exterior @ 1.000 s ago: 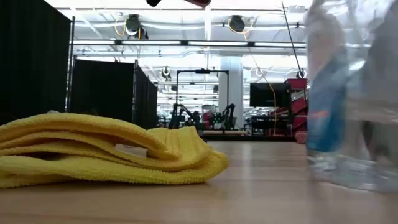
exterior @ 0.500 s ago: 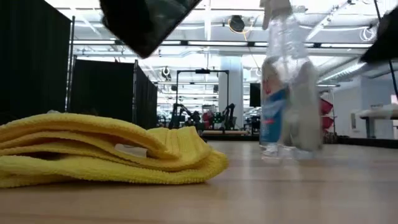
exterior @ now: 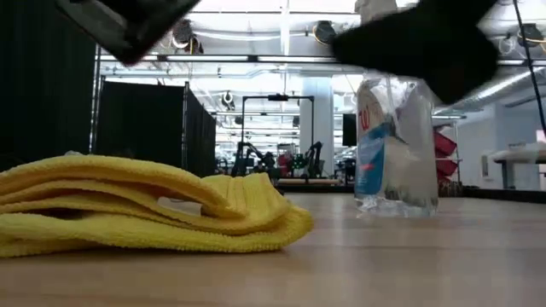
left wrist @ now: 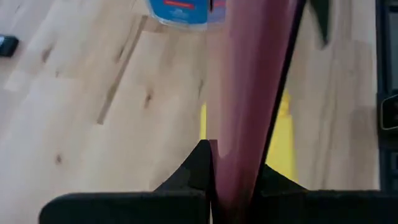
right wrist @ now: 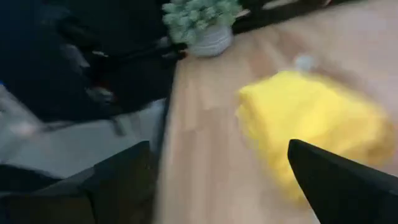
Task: Apply microfiber cloth
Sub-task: Wipe the front of the pink cellphone with a yellow microfiber cloth
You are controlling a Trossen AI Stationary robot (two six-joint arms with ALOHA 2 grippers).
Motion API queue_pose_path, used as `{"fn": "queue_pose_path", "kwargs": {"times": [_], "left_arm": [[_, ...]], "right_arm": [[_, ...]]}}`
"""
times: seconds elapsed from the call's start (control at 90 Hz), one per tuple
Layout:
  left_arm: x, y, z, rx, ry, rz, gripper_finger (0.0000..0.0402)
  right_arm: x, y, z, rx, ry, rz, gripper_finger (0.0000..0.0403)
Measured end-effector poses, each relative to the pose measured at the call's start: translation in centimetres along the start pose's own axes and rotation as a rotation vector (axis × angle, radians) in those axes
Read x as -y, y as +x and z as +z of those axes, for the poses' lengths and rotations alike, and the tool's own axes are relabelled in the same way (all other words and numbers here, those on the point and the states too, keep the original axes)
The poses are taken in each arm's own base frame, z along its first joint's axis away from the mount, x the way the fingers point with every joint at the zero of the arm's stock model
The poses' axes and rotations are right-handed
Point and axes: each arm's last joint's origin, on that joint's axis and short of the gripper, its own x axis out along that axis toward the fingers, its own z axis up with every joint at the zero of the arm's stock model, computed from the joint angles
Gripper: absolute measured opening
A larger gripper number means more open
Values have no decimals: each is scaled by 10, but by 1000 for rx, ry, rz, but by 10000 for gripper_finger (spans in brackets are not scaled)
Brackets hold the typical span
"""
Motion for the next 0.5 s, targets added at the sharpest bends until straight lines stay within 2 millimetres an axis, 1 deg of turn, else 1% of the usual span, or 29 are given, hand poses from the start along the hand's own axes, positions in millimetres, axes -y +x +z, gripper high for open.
{"fn": "queue_pose_path", "kwargs": {"times": [0.078, 0.156, 0.244, 0.322, 0.4, 0.5], "left_arm": [[7, -10, -7, 28, -21, -18, 8], [11, -17, -16, 55, -32, -3, 8], [13, -23, -25, 64, -56, 29, 8], [14, -27, -31, 84, -85, 49, 8], [14, -29, -33, 97, -111, 56, 8], [14, -29, -33, 110, -140, 61, 8]], "right_arm": [[7, 27, 15, -55, -69, -25, 363], [20, 54, 29, -129, -76, -79, 363], [38, 80, 32, -248, -67, -167, 363], [49, 95, 31, -334, -28, -217, 363], [58, 107, 30, -418, 53, -206, 358], [66, 115, 22, -503, 113, -213, 328]]}}
